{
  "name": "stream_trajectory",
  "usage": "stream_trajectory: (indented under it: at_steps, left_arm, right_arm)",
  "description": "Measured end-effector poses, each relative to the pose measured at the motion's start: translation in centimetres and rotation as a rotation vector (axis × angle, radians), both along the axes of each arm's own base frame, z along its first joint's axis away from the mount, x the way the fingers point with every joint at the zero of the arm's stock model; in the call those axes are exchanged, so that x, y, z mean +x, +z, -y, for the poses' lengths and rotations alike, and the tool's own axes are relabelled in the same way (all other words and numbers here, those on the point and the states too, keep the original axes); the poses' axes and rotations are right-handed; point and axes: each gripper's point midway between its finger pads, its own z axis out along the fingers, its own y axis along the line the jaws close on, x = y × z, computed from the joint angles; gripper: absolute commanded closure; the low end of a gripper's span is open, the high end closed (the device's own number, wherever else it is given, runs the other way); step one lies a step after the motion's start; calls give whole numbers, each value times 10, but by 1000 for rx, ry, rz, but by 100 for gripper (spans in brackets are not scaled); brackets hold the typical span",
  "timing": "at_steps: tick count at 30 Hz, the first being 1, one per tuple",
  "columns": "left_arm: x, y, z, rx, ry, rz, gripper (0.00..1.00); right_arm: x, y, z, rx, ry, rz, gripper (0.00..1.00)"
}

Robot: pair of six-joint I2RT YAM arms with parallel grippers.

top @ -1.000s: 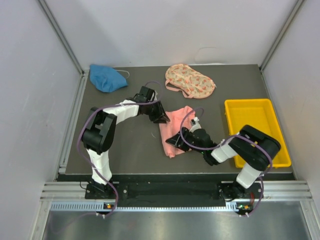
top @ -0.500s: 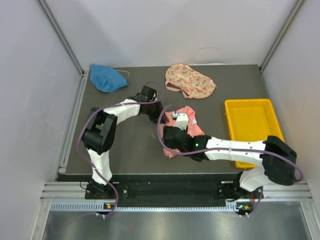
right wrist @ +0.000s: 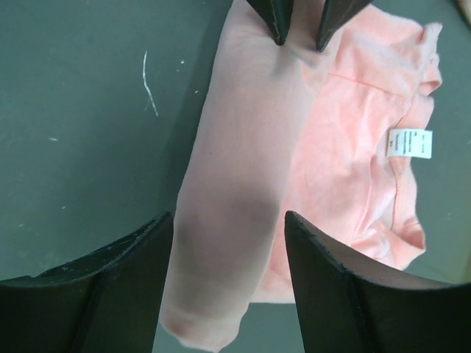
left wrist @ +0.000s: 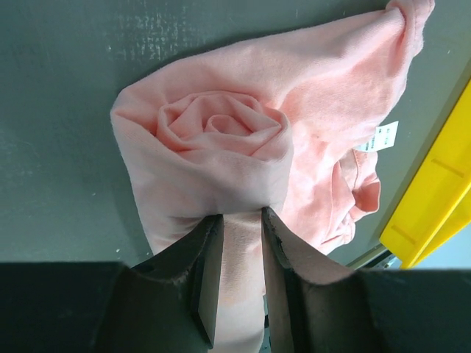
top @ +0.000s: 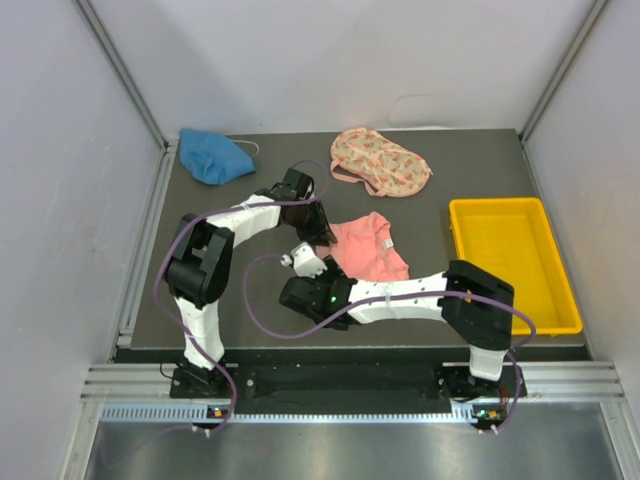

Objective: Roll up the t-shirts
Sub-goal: Roll the T-shirt to the center of the board.

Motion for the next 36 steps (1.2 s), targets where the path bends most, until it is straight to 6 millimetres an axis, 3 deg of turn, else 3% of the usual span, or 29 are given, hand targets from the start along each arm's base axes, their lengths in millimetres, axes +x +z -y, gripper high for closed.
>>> stream_trajectory:
  at_steps: [5, 10, 14, 20, 36]
  left_arm:
    - [0, -2, -1, 9, -8, 0, 67]
    - [1, -4, 0, 11, -8, -5, 67]
    - [1, -3, 0, 13, -9, -6, 67]
    - [1, -3, -1, 17, -16, -5, 66]
    - [2, -5, 0, 21, -30, -6, 65]
  right_arm:
    - [2, -4, -7, -109, 47, 40, 36]
    - [-7, 3, -27, -152, 101, 86, 34]
    - [-10, -7, -36, -190, 122, 89, 33]
    - [-9, -35, -24, -313, 105, 74, 32]
    - [-4, -34, 4, -409, -46, 128, 32]
